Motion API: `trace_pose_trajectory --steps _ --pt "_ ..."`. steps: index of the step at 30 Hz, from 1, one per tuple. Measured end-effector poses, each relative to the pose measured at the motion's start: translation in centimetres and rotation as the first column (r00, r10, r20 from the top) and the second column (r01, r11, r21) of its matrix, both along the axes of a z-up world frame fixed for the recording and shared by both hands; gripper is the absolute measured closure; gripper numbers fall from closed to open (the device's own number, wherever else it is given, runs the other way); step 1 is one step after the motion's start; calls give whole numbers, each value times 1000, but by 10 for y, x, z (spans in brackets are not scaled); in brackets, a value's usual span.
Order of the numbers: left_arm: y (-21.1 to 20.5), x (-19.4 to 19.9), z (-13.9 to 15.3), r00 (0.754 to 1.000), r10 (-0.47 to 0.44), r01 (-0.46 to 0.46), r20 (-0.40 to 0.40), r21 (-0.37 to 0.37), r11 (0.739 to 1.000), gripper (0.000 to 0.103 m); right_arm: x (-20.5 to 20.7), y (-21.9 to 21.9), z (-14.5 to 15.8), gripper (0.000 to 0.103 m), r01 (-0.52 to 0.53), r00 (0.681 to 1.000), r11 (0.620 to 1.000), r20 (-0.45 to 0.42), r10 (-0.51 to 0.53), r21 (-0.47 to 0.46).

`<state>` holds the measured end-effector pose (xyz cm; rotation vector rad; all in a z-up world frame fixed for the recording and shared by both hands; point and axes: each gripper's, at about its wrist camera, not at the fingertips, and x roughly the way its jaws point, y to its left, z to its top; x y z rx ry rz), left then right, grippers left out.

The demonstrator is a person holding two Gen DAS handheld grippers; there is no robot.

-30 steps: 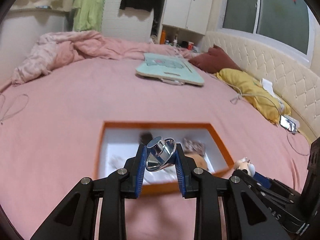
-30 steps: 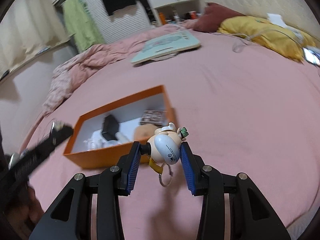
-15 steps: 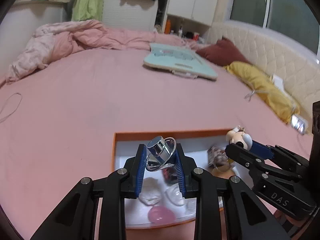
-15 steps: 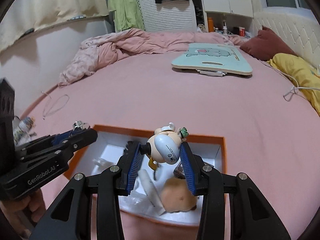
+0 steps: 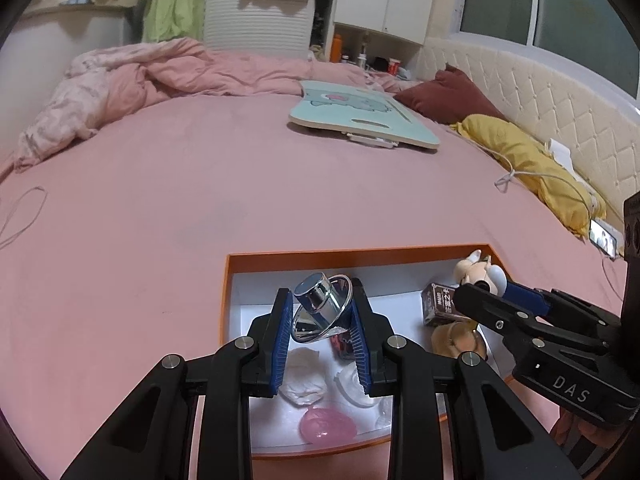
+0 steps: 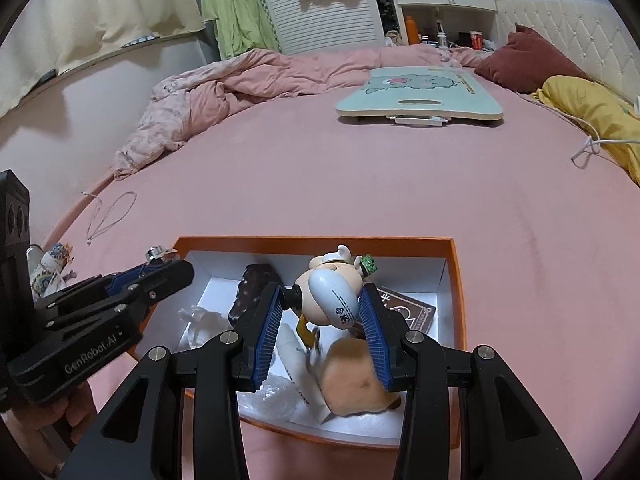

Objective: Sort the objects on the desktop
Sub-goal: 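Release the metal ring and figurine keychain into the orange box with both grippers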

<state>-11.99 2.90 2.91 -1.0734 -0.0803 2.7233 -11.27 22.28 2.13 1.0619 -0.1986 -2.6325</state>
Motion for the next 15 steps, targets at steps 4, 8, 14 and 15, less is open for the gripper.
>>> trace_pose_trajectory --steps 4,8,14,15 --pt "-6 1 2 999 37 -37 -19 6 999 37 2 3 2 58 16 1000 999 -17 -17 -28" --pt "-14 2 7 997 62 -60 -37 51 997 37 5 6 7 48 47 998 999 -49 -49 -27" --pt "-16 0 4 997 71 -70 -17 48 996 37 4 6 8 34 62 997 998 -48 -63 -31" --pt "-15 0 3 998 69 -68 -14 46 997 37 4 5 8 34 59 997 998 -47 -60 -25"
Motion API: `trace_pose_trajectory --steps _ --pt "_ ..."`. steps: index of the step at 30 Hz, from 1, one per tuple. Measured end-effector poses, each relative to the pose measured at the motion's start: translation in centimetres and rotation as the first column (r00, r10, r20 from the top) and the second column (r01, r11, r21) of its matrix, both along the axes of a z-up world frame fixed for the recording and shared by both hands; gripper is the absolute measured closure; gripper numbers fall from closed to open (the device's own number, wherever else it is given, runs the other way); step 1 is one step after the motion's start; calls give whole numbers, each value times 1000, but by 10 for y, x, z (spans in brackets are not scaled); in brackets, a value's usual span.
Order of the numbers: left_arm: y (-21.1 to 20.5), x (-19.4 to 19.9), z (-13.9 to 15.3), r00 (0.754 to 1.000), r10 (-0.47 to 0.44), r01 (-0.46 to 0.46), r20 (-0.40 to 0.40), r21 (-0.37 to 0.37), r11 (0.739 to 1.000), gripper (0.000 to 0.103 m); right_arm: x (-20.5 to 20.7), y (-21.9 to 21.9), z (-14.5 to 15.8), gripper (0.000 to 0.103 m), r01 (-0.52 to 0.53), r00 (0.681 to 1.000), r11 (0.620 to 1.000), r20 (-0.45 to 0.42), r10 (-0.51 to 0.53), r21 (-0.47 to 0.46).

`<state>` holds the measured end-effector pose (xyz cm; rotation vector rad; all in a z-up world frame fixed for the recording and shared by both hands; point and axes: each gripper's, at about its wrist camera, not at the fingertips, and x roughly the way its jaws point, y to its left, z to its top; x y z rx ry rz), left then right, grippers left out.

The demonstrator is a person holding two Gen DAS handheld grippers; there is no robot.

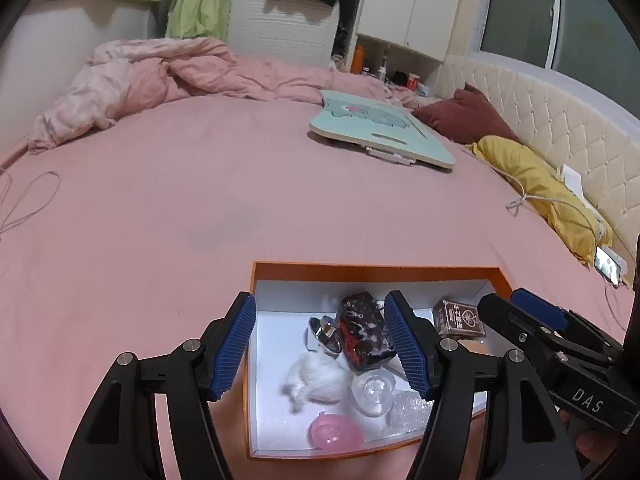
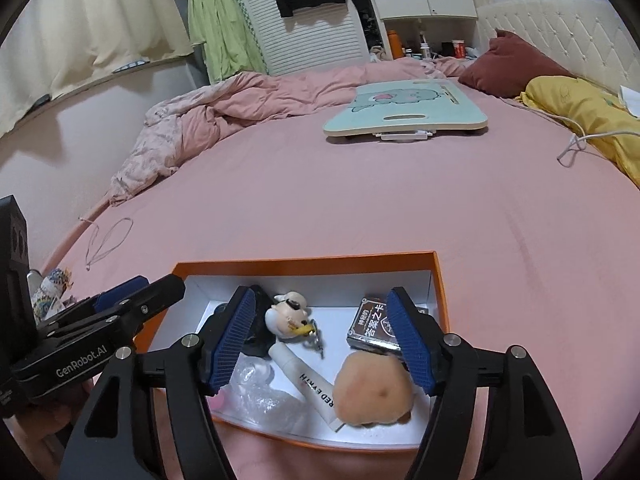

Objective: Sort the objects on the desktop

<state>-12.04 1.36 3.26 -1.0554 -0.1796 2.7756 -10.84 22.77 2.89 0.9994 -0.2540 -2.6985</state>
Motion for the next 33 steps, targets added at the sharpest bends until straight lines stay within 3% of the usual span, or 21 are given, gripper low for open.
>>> trace_pose_trajectory --steps 33 --pt "-4 0 -4 999 5 -6 35 8 1000 33 -3 0 -3 34 8 1000 999 20 -9 32"
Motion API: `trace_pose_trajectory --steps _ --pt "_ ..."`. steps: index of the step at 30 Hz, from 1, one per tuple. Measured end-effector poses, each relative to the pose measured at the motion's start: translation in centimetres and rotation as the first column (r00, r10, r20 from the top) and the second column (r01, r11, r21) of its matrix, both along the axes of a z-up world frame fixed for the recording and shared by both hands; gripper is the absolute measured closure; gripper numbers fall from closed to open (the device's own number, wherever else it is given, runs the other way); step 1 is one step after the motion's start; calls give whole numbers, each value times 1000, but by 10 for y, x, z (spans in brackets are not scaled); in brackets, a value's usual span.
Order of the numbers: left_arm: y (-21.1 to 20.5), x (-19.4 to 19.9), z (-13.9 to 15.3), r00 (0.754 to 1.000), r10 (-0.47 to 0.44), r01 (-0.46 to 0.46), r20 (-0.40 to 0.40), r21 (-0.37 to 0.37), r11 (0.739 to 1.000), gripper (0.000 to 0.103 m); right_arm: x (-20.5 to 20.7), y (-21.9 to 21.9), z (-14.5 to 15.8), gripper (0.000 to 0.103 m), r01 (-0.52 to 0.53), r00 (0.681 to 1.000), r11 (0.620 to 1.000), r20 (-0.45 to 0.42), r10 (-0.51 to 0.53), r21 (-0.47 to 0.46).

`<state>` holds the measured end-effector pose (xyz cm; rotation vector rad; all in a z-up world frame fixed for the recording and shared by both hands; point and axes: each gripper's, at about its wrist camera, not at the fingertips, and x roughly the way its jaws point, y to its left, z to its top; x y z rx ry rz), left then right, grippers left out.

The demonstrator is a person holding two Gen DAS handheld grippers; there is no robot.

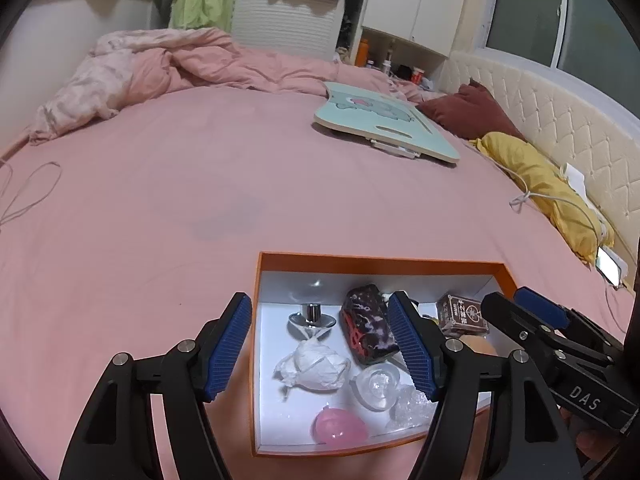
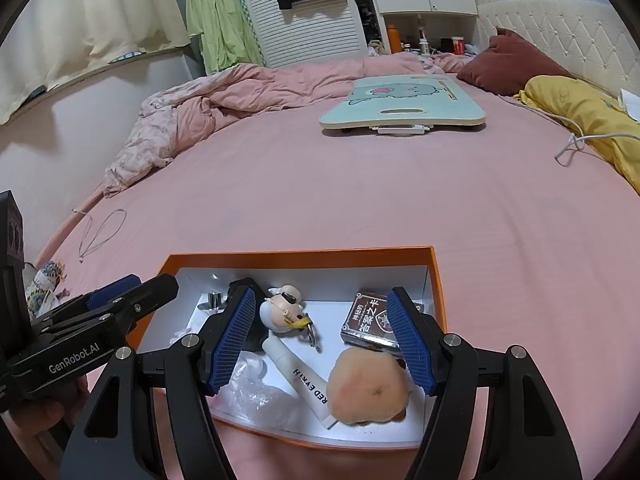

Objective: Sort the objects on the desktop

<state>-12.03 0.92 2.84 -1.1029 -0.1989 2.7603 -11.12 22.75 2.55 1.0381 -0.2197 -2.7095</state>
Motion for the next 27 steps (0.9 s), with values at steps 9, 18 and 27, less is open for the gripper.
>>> trace_pose_trajectory --steps 9,18,27 --pt "10 44 12 999 -17 14 -42 -55 998 33 32 -9 5 34 12 1000 995 -29 -10 98" --pt "-2 103 -6 998 66 -66 -5 -10 998 26 91 -16 5 34 22 998 981 -62 -10 192" --pt "-2 94 -61 976 119 -106 181 -82 991 25 120 -4 -45 34 71 980 986 171 -96 151"
